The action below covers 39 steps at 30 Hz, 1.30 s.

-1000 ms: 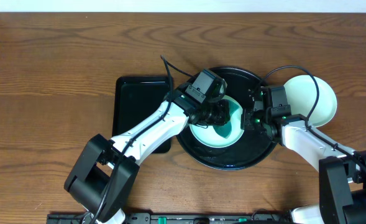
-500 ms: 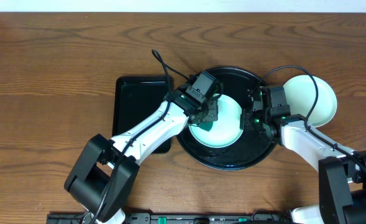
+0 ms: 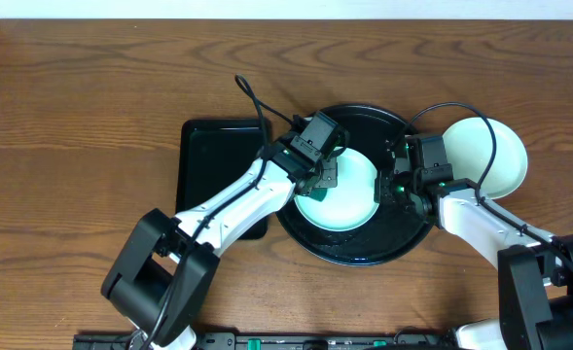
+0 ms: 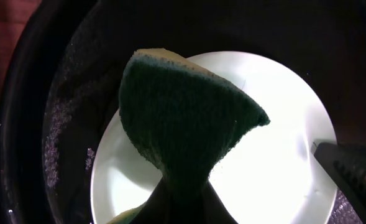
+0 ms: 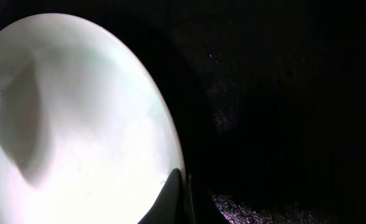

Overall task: Clean dirty plates on tray and stack at the side
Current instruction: 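Wipe the sponge across the green smear on the plate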

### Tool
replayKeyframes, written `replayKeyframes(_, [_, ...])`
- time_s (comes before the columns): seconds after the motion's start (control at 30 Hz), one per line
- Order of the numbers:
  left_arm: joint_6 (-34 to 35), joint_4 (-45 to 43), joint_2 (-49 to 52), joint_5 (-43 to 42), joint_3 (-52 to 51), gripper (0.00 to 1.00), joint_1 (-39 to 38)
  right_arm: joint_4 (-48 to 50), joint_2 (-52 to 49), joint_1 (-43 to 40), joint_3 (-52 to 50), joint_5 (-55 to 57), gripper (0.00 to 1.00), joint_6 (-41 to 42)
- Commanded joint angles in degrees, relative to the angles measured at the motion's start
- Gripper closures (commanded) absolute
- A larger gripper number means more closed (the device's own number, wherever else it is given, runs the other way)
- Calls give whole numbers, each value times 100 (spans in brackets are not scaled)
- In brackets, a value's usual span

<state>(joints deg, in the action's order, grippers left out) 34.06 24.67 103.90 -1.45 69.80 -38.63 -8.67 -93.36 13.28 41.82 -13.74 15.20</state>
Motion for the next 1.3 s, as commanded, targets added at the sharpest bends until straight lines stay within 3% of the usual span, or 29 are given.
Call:
replayKeyframes(0.0, [-101, -17, 201, 111, -37, 92, 24, 31, -52, 44, -15, -87, 99, -94])
replayKeyframes(0.7, [-94, -35, 1097, 286, -37, 92, 2, 33, -52, 44, -15, -85, 99, -94])
replayKeyframes(1.27, [-94, -35, 1217, -1152, -59, 92, -7, 35, -52, 44, -15, -87, 99, -94])
